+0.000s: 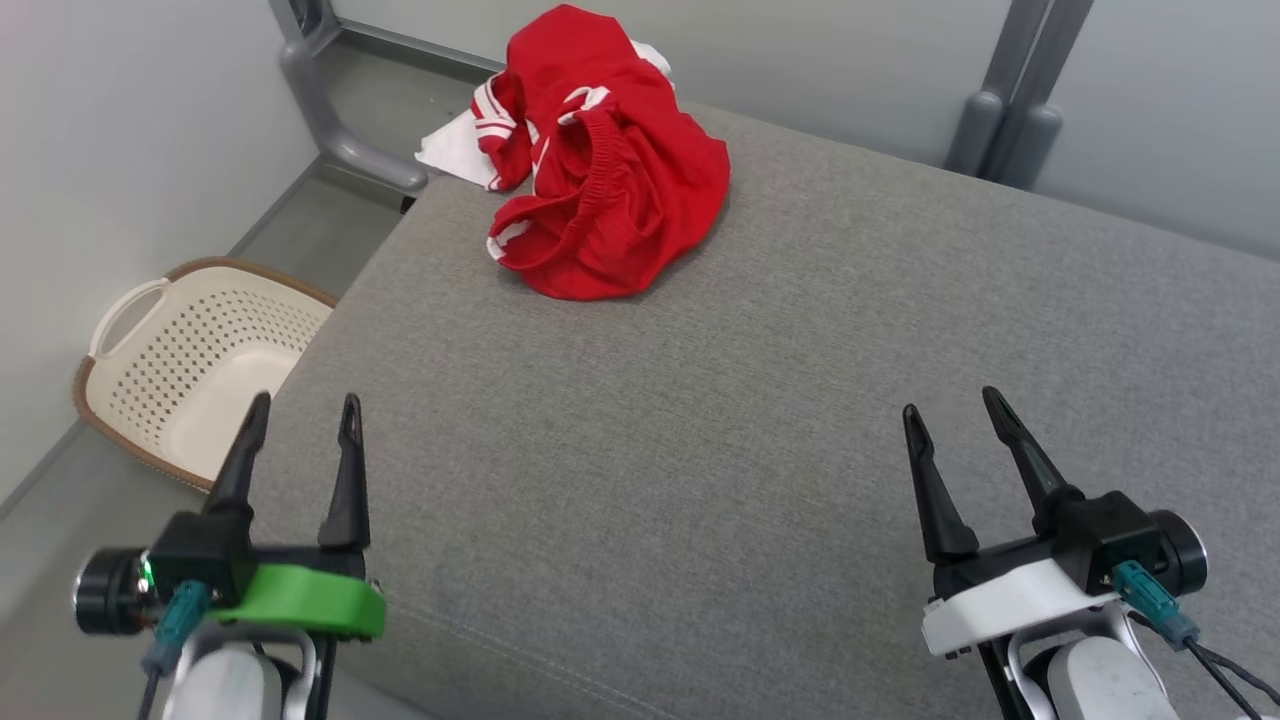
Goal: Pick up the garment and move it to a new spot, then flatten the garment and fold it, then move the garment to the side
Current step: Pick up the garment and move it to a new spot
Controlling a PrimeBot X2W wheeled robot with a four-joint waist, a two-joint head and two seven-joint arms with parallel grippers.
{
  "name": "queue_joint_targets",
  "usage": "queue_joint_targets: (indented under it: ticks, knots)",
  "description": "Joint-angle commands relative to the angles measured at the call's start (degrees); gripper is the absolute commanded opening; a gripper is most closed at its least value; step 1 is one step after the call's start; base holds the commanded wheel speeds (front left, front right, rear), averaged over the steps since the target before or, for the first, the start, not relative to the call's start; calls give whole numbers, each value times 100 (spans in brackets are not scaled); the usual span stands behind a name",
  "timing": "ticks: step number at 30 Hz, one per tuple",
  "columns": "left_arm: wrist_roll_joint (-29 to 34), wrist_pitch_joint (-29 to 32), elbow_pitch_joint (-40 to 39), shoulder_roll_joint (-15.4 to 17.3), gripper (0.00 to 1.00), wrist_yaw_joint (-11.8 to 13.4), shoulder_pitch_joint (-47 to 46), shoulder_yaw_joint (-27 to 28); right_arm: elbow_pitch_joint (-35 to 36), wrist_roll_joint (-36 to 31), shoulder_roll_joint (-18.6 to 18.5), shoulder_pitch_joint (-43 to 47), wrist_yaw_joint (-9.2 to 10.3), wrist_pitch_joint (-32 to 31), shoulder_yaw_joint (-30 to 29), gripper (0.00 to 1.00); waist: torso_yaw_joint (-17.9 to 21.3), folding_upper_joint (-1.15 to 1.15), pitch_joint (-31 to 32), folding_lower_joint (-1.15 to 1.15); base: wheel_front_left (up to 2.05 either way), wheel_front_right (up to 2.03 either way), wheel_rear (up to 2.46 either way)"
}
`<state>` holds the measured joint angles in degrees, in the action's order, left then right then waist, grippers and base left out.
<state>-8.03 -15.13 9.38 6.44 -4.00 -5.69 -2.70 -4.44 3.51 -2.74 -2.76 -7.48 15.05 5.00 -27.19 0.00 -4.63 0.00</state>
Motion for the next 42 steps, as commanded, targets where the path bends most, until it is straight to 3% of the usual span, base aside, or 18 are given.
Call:
queue_joint_targets:
  ticks: [1, 6, 14, 26, 33, 37, 38, 39, 40, 41, 42]
  knots:
    - [2, 2, 76, 128, 100, -75, -345, -33, 41, -52, -26, -129, -3, 20, 16, 100, 485, 0, -432, 0, 0, 0, 0]
    - [-301, 375, 515, 443, 100, -279, -1628, -188, 100, -163, -26, -386, -3, 20, 59, 100, 1014, 0, -838, 0, 0, 0, 0]
    - [-921, 1060, 1720, 742, 100, -341, -3305, -402, 271, -274, -23, -764, -3, 20, 126, 100, 1746, 0, -1539, 0, 0, 0, 0]
    - [-1307, 1537, 3465, 1019, 100, -341, -4437, -908, 634, -356, -23, -1190, -3, 20, 143, 100, 2272, 0, -2309, 0, 0, 0, 0]
    - [-1220, 1442, 4224, 1202, 100, 171, -4673, -767, 734, -296, -22, -1271, -3, 20, 124, 100, 2313, 0, -2460, 0, 0, 0, 0]
    - [-1305, 1483, 4484, 1191, 100, 175, -4712, -748, 710, -237, -22, -1291, -3, 20, 137, 100, 2290, 0, -2437, 0, 0, 0, 0]
    - [-1322, 1470, 4537, 1178, 79, 136, -4707, -757, 701, -224, -22, -1297, -3, 20, 150, 100, 2283, 0, -2415, 0, 0, 0, 0]
    - [-1360, 1445, 4572, 1170, 44, 95, -4703, -751, 692, -206, -22, -1300, -3, 20, 158, 100, 2280, 0, -2396, 0, 0, 0, 0]
    - [-1385, 1389, 4592, 1159, 16, 51, -4694, -755, 680, -191, -22, -1305, -3, 20, 174, 100, 2276, 0, -2364, 0, 0, 0, 0]
    - [-1401, 1319, 4585, 1156, 0, 11, -4683, -766, 668, -197, -22, -1304, -3, 20, 183, 100, 2275, 0, -2328, 0, 0, 0, 0]
    - [-1405, 1254, 4582, 1153, 0, -24, -4665, -779, 656, -195, -22, -1299, -2, 20, 193, 100, 2275, 0, -2290, 0, 0, 0, 0]
